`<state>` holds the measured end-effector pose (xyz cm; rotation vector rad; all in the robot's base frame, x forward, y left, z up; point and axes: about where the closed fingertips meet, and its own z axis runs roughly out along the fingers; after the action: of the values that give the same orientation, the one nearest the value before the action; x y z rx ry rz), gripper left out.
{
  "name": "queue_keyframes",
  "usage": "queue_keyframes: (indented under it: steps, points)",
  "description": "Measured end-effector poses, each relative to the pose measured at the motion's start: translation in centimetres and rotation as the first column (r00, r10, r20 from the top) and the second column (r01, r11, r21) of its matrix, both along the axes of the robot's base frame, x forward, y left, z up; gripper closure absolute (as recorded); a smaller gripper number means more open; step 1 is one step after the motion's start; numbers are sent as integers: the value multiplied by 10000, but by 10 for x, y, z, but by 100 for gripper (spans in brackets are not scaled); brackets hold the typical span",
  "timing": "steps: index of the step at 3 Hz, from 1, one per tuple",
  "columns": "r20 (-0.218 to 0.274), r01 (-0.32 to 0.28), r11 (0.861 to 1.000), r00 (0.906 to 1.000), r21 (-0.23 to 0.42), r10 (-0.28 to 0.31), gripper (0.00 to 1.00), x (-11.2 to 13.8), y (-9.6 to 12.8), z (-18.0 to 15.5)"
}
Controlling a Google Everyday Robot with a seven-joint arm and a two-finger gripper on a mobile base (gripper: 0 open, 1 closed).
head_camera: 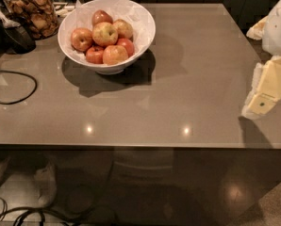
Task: Pick apple from white bowl
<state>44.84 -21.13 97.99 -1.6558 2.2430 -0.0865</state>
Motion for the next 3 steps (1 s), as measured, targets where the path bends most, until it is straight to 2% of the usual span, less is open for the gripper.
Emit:
queue_keyframes:
  steps: [1, 2, 3]
  points:
    - [-302, 692, 9975, 9971, -154, -696, 0, 53, 34, 20]
    - [-127, 590, 9982, 9982, -96, -591, 0, 59, 42, 24]
    - [-150, 723, 9969, 9973, 313, -719, 0, 61, 47, 24]
